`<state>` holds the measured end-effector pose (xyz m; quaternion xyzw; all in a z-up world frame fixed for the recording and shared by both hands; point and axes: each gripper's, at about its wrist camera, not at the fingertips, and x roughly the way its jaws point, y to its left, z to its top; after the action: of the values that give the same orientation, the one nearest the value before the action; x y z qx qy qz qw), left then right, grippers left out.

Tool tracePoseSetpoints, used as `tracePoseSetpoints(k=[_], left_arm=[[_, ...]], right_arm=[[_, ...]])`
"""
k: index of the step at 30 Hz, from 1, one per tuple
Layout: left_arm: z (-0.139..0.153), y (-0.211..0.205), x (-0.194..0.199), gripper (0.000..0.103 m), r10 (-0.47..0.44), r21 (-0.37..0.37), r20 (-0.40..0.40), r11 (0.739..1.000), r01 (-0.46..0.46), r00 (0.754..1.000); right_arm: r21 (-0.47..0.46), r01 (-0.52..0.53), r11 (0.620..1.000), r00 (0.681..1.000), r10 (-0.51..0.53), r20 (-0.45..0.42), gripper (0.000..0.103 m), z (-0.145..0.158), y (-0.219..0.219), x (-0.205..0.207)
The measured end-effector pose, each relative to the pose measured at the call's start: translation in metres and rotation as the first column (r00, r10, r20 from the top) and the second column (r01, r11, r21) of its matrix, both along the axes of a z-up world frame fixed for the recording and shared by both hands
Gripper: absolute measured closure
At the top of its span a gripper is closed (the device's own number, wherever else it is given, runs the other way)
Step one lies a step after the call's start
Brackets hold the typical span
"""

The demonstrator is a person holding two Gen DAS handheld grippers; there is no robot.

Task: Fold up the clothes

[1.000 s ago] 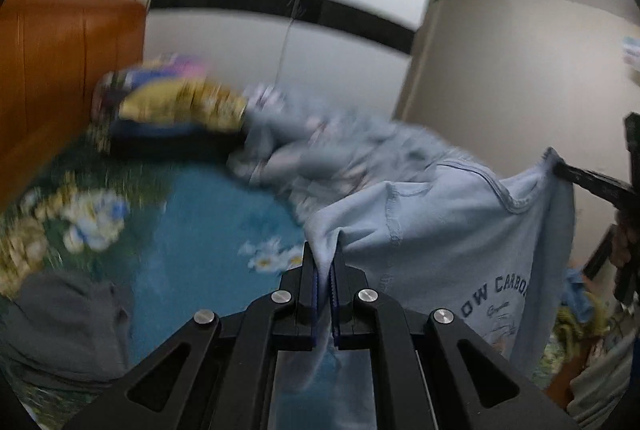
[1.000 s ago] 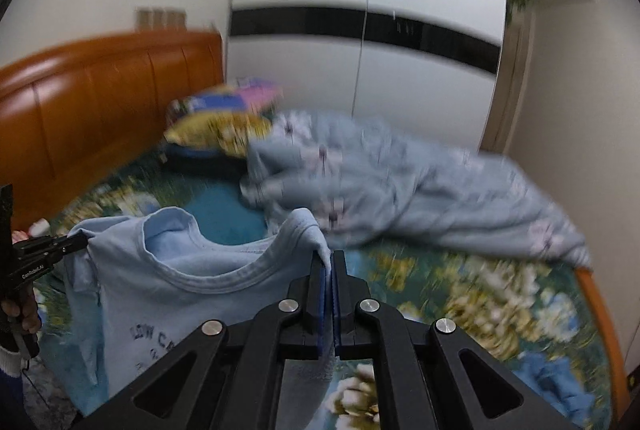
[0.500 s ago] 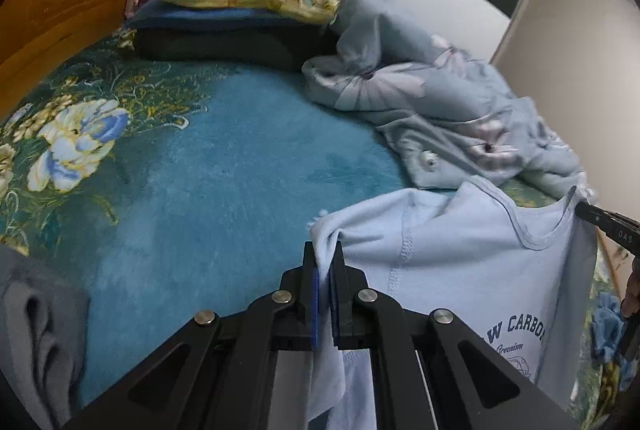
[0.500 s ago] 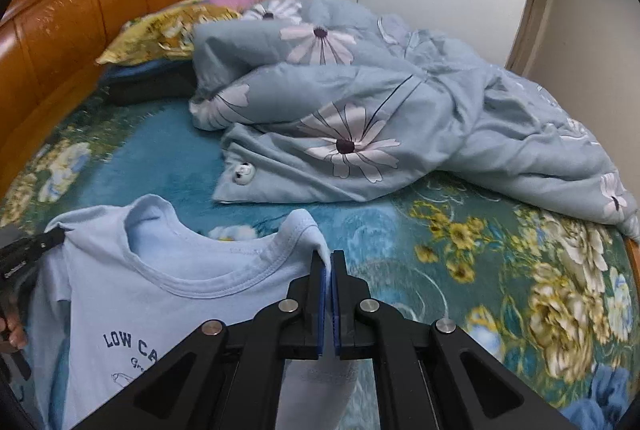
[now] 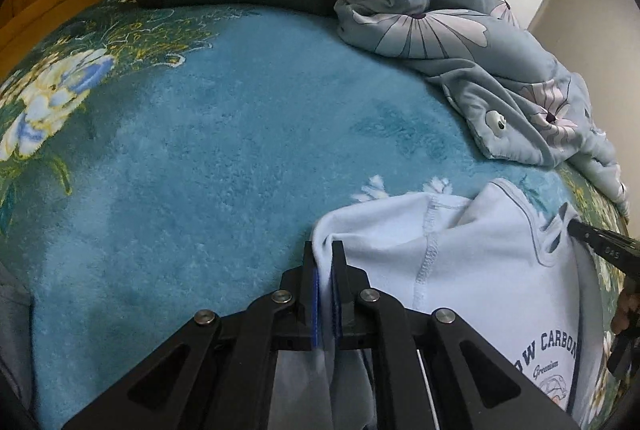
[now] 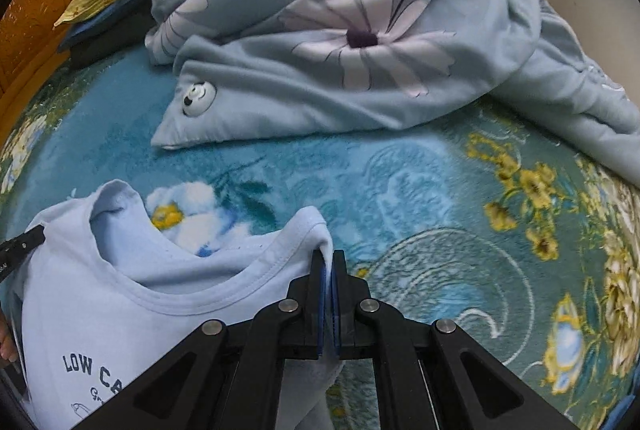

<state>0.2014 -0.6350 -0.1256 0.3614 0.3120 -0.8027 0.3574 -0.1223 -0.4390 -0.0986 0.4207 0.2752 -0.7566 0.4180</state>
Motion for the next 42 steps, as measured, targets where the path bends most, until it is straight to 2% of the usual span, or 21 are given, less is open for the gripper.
tracePoseSetpoints(k=[3,4,5,6,7,8,12,15,16,18,20,24,27,31,33,35,38,42], left_arm=[[0.005,0.004,0.005,0.091,-0.005,0.021,-0.002,1.0,0.005,1.0],[0.008,0.007,0.007,0.081,0.0,0.028,0.001,1.0,0.0,1.0],[0.011,0.01,0.011,0.07,0.006,0.034,0.004,0.999,-0.006,1.0],[0.016,0.015,0.014,0.065,0.009,0.028,0.006,1.0,-0.009,1.0],[0.022,0.02,0.018,0.061,0.011,0.018,0.008,1.0,-0.011,1.0],[0.028,0.026,0.022,0.06,0.013,0.007,0.009,1.0,-0.013,1.0],[0.055,0.075,0.05,0.054,0.037,-0.084,-0.007,0.996,-0.037,0.999],[0.076,0.119,0.073,0.048,0.051,-0.161,-0.024,0.985,-0.054,0.998],[0.078,0.136,0.081,0.043,0.046,-0.181,-0.035,0.982,-0.051,0.998],[0.081,0.172,0.097,0.04,0.03,-0.219,-0.06,0.975,-0.043,0.998],[0.078,0.208,0.107,0.039,0.007,-0.242,-0.049,0.97,-0.018,0.999],[0.067,0.262,0.123,0.039,-0.007,-0.257,-0.034,0.966,-0.002,0.999],[0.056,0.284,0.137,0.039,0.012,-0.223,-0.022,0.975,-0.016,1.0],[0.051,0.298,0.149,0.039,0.02,-0.199,0.006,0.98,-0.018,1.0],[0.053,0.3,0.154,0.039,0.027,-0.201,0.005,0.979,-0.026,1.0],[0.057,0.3,0.159,0.039,0.039,-0.202,-0.009,0.979,-0.04,0.999],[0.061,0.301,0.165,0.039,0.056,-0.187,-0.036,0.98,-0.061,0.998],[0.06,0.303,0.165,0.039,0.053,-0.179,-0.04,0.982,-0.059,0.998]], right_arm=[[-0.007,-0.019,1.0,0.999,0.019,-0.025,0.098,0.005,0.001,0.007],[-0.008,-0.028,1.0,0.999,0.028,-0.034,0.092,0.009,0.002,0.009],[-0.016,-0.036,0.999,0.999,0.035,-0.035,0.076,0.014,0.005,0.012],[-0.024,-0.043,0.999,0.998,0.042,-0.036,0.067,0.02,0.009,0.015],[-0.032,-0.05,0.998,0.998,0.049,-0.038,0.052,0.025,0.012,0.018],[-0.045,-0.057,0.997,0.998,0.055,-0.041,0.05,0.033,0.019,0.023],[-0.116,-0.088,0.989,0.995,0.083,-0.054,0.05,0.064,0.063,0.057],[-0.141,-0.132,0.981,0.991,0.126,-0.049,0.05,0.066,0.118,0.1],[-0.149,-0.146,0.978,0.989,0.141,-0.048,0.05,0.067,0.136,0.114],[-0.167,-0.159,0.973,0.986,0.164,0.016,0.05,0.055,0.175,0.149],[-0.18,-0.169,0.969,0.978,0.188,0.094,0.05,0.039,0.213,0.181],[-0.187,-0.191,0.964,0.965,0.22,0.144,0.05,0.016,0.258,0.231],[-0.186,-0.199,0.962,0.959,0.23,0.163,0.05,0.006,0.267,0.254],[-0.169,-0.184,0.968,0.972,0.205,0.115,0.051,0.0,0.266,0.271],[-0.171,-0.173,0.97,0.974,0.195,0.117,0.059,0.001,0.266,0.272],[-0.161,-0.157,0.974,0.979,0.175,0.106,0.081,-0.001,0.267,0.274],[-0.18,-0.116,0.977,0.98,0.143,0.141,0.098,-0.003,0.273,0.265],[-0.251,-0.065,0.966,0.96,0.129,0.247,0.1,0.002,0.284,0.247]])
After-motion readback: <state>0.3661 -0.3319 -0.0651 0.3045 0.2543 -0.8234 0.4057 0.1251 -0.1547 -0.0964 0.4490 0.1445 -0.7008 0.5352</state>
